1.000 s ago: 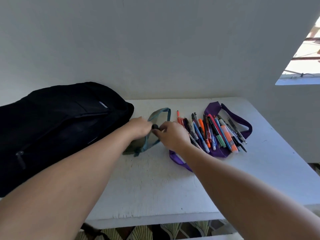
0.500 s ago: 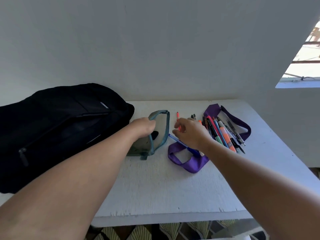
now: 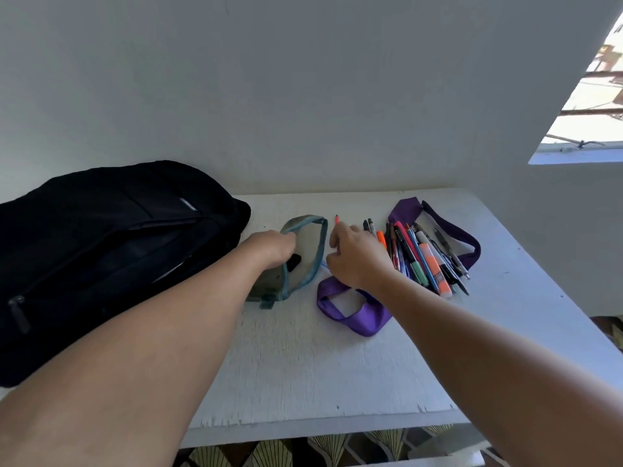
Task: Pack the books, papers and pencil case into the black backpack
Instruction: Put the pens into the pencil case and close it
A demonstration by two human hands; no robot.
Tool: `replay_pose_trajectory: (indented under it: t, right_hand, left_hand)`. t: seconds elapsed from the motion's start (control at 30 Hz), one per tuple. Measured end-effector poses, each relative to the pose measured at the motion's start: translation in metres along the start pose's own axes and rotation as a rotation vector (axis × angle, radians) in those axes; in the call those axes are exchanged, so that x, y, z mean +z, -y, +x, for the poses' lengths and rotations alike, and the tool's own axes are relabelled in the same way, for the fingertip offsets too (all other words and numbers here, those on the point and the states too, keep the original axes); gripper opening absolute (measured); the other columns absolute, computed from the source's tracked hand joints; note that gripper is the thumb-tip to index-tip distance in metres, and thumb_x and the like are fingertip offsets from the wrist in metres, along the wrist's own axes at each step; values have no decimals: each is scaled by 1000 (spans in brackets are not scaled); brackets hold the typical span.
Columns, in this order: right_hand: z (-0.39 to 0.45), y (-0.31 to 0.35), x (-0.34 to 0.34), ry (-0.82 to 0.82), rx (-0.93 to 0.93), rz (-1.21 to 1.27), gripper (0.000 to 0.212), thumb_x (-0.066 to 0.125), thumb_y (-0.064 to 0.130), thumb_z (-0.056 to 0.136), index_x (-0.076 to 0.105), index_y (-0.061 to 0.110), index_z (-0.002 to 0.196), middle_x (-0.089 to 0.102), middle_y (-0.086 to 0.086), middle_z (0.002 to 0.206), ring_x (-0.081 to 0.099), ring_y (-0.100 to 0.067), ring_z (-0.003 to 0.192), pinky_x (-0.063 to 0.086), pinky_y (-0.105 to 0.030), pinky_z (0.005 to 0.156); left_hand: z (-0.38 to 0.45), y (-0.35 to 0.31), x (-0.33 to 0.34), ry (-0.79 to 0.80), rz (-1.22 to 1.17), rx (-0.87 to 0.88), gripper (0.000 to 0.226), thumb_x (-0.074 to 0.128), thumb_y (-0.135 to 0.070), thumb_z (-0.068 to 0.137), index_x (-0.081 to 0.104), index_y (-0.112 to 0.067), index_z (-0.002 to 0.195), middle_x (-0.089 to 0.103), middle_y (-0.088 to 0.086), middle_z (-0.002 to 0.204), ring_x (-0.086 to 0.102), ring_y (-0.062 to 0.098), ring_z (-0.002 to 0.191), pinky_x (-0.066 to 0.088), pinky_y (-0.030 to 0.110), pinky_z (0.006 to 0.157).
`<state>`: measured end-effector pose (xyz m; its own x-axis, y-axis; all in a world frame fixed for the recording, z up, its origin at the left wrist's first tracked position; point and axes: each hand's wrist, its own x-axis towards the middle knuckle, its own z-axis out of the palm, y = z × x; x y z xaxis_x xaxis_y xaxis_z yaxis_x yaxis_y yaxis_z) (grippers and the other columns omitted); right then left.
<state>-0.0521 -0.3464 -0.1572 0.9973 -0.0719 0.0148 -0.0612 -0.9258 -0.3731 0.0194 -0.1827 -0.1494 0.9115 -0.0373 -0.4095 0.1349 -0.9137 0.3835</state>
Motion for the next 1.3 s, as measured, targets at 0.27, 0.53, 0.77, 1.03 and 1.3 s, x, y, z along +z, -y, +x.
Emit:
replay_pose_trajectory:
  t: [0.27,0.53,0.77,1.03,1.3]
  right_hand:
    - [-5,-11,10,106,28,-198,33,60,43,97,65,21,122,55,-8,126,52,-32,122,43,-51,106]
    - [-2,-9,-3,-146,191,193,23,45,39,100,46,18,109,62,-6,91,59,-27,79,51,-40,67]
    - [-17,-15,4,4,254,-169,29,52,31,103,51,17,129,62,-8,111,66,-31,93,58,-44,76]
    - [-25,-7,7,5,332,-245,32,57,10,97,59,11,129,47,-14,139,60,-34,109,47,-41,73]
    - [-20,22,-11,-320,317,262,14,41,18,107,46,8,116,61,-11,99,59,-29,79,49,-42,66]
  left_hand:
    - [12,1,9,-18,99,-2,69,21,-44,104,32,-2,157,37,23,158,43,37,139,38,33,105]
    - [2,0,10,-35,122,6,68,24,-46,100,39,-8,155,47,20,150,52,35,127,43,30,94]
    - [-7,-5,19,-42,289,59,67,22,-46,101,42,-7,152,48,22,148,52,37,126,42,32,85]
    - [-8,-4,15,-29,346,104,71,18,-50,101,39,-10,155,45,22,151,50,37,129,41,33,87]
    - [-3,2,7,7,236,116,74,16,-57,100,37,-13,157,39,21,157,44,38,138,40,36,103]
